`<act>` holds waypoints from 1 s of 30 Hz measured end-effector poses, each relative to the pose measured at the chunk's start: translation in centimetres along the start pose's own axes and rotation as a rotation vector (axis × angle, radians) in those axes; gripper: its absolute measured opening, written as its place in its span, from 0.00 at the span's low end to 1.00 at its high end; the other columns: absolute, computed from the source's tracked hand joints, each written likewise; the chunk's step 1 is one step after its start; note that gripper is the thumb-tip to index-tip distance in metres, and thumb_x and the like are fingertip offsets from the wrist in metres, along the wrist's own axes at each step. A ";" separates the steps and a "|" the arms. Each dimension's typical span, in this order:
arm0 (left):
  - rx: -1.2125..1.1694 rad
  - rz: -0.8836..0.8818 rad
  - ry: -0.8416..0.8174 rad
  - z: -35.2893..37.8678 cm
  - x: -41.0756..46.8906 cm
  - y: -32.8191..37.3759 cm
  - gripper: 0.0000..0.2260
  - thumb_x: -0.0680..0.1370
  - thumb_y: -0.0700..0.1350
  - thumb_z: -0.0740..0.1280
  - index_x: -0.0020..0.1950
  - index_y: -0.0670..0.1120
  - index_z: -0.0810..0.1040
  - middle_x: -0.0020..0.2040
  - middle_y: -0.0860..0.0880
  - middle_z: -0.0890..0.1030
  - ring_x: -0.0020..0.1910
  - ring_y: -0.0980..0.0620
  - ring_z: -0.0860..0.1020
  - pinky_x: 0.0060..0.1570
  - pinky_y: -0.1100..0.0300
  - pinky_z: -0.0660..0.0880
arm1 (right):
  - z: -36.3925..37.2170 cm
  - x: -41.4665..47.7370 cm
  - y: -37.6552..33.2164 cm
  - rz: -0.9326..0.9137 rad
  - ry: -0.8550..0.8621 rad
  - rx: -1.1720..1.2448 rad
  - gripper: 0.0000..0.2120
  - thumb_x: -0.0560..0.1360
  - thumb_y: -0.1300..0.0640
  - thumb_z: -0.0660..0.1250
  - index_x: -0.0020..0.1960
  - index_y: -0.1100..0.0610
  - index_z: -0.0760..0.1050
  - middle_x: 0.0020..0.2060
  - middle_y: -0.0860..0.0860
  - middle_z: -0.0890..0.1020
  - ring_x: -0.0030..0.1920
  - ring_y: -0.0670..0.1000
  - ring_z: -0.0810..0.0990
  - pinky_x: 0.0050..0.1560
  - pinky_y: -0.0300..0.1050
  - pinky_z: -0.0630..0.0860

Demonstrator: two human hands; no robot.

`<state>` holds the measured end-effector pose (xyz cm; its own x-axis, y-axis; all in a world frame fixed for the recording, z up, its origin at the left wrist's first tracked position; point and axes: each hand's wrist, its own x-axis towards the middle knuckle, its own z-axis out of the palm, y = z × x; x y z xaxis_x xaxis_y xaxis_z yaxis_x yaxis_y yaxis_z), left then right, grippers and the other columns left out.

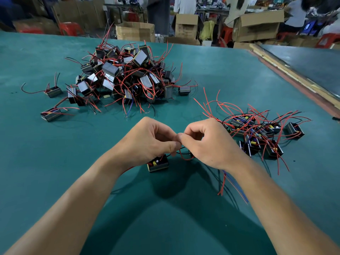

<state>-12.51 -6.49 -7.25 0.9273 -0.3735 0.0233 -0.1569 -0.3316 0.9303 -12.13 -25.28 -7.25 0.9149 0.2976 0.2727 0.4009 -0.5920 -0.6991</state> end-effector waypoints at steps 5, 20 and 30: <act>0.011 -0.035 0.036 0.0 0.2 -0.1 0.04 0.75 0.42 0.73 0.40 0.47 0.86 0.31 0.49 0.83 0.31 0.49 0.71 0.33 0.55 0.69 | -0.1 0.0 0.0 -0.094 0.090 0.014 0.05 0.73 0.58 0.73 0.39 0.51 0.80 0.32 0.41 0.81 0.34 0.44 0.78 0.37 0.38 0.72; -0.018 -0.072 0.048 -0.1 0.1 0.0 0.06 0.77 0.40 0.71 0.41 0.43 0.85 0.31 0.49 0.81 0.31 0.47 0.67 0.34 0.52 0.65 | -0.4 0.1 0.6 -0.131 -0.019 -0.042 0.04 0.74 0.58 0.74 0.46 0.51 0.86 0.36 0.41 0.82 0.37 0.47 0.80 0.43 0.50 0.78; 0.148 0.057 0.091 0.2 0.2 -0.2 0.05 0.76 0.41 0.72 0.40 0.47 0.85 0.32 0.49 0.83 0.30 0.52 0.75 0.31 0.56 0.73 | -0.5 0.0 0.1 -0.065 -0.048 -0.094 0.11 0.74 0.57 0.68 0.35 0.47 0.77 0.30 0.45 0.80 0.34 0.51 0.78 0.40 0.50 0.76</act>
<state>-12.39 -6.69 -7.51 0.9413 -0.3179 0.1138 -0.2524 -0.4386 0.8625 -12.08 -25.75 -7.02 0.8845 0.3717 0.2818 0.4639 -0.6376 -0.6150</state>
